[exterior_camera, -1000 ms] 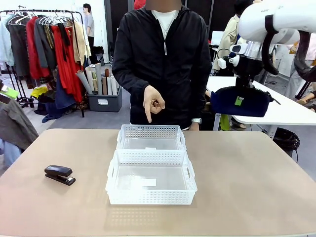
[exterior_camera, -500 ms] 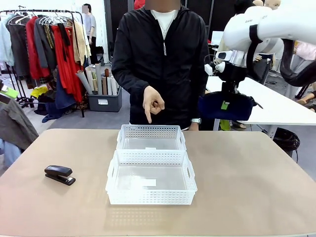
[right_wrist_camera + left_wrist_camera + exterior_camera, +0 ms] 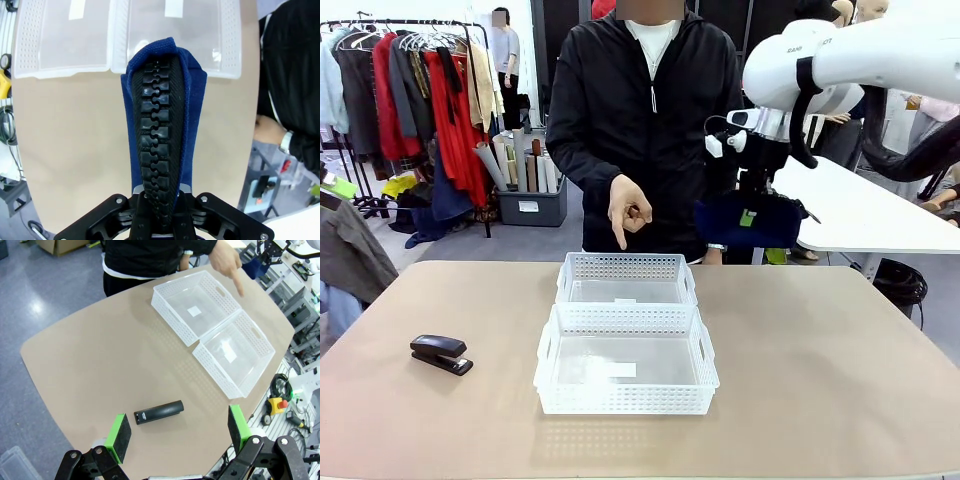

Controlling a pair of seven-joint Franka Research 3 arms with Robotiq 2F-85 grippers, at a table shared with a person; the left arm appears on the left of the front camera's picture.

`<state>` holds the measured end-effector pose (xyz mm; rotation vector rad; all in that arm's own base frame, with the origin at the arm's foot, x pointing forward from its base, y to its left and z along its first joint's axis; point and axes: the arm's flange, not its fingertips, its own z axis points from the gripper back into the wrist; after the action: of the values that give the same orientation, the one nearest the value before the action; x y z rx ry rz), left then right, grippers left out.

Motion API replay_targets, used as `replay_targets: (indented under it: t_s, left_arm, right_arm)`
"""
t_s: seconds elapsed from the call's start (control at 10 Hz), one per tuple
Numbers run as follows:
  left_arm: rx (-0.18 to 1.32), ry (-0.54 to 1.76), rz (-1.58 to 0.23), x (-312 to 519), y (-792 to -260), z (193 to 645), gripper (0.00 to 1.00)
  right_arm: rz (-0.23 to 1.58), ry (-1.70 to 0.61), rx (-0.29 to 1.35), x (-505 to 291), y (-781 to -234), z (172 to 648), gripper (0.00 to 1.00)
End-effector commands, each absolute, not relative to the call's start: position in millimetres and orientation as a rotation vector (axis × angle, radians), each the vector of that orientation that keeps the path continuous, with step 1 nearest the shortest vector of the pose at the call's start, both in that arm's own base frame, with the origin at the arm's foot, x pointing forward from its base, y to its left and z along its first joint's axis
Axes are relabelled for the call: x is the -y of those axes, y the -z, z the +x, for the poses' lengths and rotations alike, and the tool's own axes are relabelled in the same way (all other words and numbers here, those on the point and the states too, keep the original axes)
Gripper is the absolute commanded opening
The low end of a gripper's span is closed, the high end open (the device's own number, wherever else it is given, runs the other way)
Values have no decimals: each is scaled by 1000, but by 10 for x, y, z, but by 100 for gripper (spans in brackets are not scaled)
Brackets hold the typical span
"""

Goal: Distribute items into two baskets.
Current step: Move the picked Pencil pouch towards the Organizing basket indicated by the person, stopping as directed.

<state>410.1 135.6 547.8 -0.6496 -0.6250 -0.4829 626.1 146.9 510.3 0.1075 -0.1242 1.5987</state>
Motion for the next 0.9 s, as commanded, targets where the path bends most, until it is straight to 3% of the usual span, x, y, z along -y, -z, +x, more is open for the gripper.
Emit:
replay_targets:
  t_s: [0.0, 0.6, 0.8]
  left_arm:
    - [631, 480, -649, -1341, -5478, 4097, 100]
    - [631, 480, -649, -1341, -5478, 4097, 100]
    - [631, 480, -649, -1341, -5478, 4097, 100]
  right_arm:
    - [85, -1653, 106, -1562, -5042, 6389, 0]
    - [94, -1690, 131, -1932, -4614, 6528, 0]
    - [80, -1705, 79, -1584, -4671, 6290, 0]
